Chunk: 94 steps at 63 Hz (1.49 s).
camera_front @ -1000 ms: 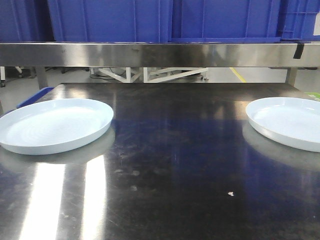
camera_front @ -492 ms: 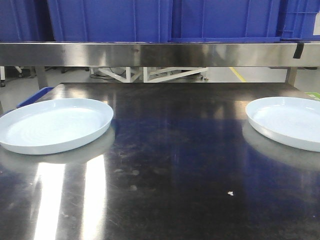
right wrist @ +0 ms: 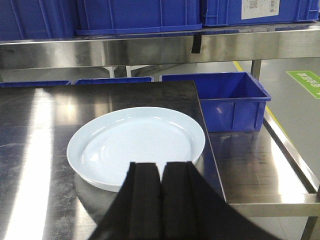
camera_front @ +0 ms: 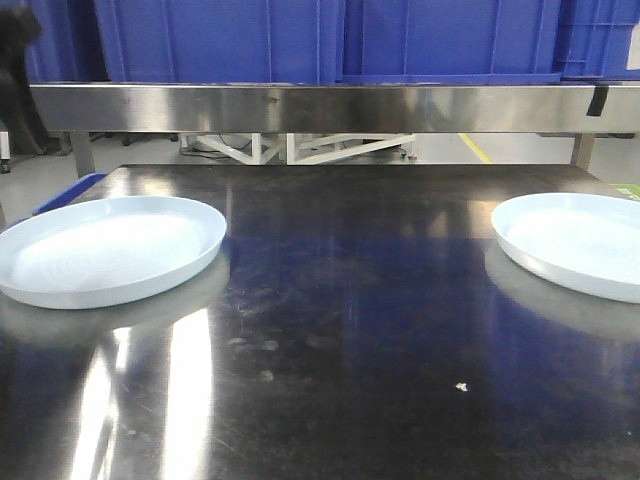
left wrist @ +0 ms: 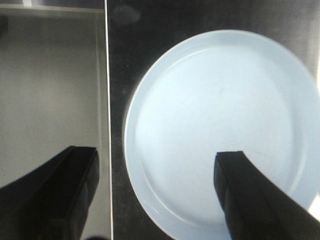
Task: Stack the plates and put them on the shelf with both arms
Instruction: 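Lower the left gripper and grasp the rim of the nearer white plate, then carry the plate toward the table center, lower it, open left gripper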
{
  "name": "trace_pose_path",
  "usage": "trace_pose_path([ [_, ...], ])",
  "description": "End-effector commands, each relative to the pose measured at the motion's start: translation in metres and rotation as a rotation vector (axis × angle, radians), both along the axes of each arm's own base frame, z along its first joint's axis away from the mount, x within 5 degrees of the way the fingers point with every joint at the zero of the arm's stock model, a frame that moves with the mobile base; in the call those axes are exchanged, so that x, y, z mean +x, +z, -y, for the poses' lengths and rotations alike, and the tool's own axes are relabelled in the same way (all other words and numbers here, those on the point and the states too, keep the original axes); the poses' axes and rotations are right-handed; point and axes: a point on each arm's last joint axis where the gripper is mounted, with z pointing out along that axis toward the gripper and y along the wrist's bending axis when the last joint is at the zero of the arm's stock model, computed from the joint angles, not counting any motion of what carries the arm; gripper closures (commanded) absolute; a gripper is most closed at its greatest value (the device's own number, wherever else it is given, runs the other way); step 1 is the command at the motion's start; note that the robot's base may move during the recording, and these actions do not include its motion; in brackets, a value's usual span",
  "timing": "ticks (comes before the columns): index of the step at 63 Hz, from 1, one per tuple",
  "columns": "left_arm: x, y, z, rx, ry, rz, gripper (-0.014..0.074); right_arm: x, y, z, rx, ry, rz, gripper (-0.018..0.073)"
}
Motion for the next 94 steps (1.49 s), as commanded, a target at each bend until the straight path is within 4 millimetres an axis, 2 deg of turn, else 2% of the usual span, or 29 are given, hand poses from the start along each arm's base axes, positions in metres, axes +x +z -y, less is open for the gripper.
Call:
trace_pose_path([
  [1, 0.009, 0.010, 0.003, -0.020, 0.008, 0.049, 0.0055, -0.002, 0.015, 0.001, -0.006, -0.008, 0.124, 0.0503],
  [14, 0.024, -0.028, 0.005, -0.012, 0.009, -0.055, 0.0055, -0.002, 0.015, 0.001, -0.006, -0.008, 0.124, 0.0503],
  [26, 0.027, -0.040, 0.004, 0.005, 0.001, -0.093, 0.0076, -0.002, 0.015, 0.001, -0.006, -0.008, 0.124, 0.0503],
  [37, 0.026, -0.040, 0.004, 0.007, -0.002, -0.102, 0.0231, -0.002, 0.015, 0.001, -0.006, -0.008, 0.124, 0.0503],
  [52, 0.023, -0.043, 0.004, 0.007, -0.009, -0.142, 0.0511, -0.002, 0.015, 0.001, -0.006, -0.008, 0.124, 0.0503],
  [64, 0.023, -0.044, 0.004, 0.007, -0.010, -0.146, 0.0507, -0.002, 0.015, 0.001, -0.006, -0.008, 0.124, 0.0503],
  [70, 0.024, -0.038, 0.004, 0.006, -0.012, -0.135, 0.0507, -0.002, 0.015, 0.001, -0.006, -0.008, 0.124, 0.0503],
  [75, 0.023, -0.023, 0.005, -0.004, -0.014, -0.100, 0.0507, -0.002, 0.015, 0.001, -0.006, -0.008, 0.124, 0.0503],
  [87, 0.011, 0.029, 0.015, -0.073, -0.029, 0.034, 0.0508, -0.002, 0.015, 0.001, -0.006, -0.008, 0.124, 0.0503],
  [94, -0.006, 0.055, 0.027, -0.104, -0.079, 0.053, 0.0510, -0.002, 0.015, 0.001, -0.006, -0.008, 0.124, 0.0503],
])
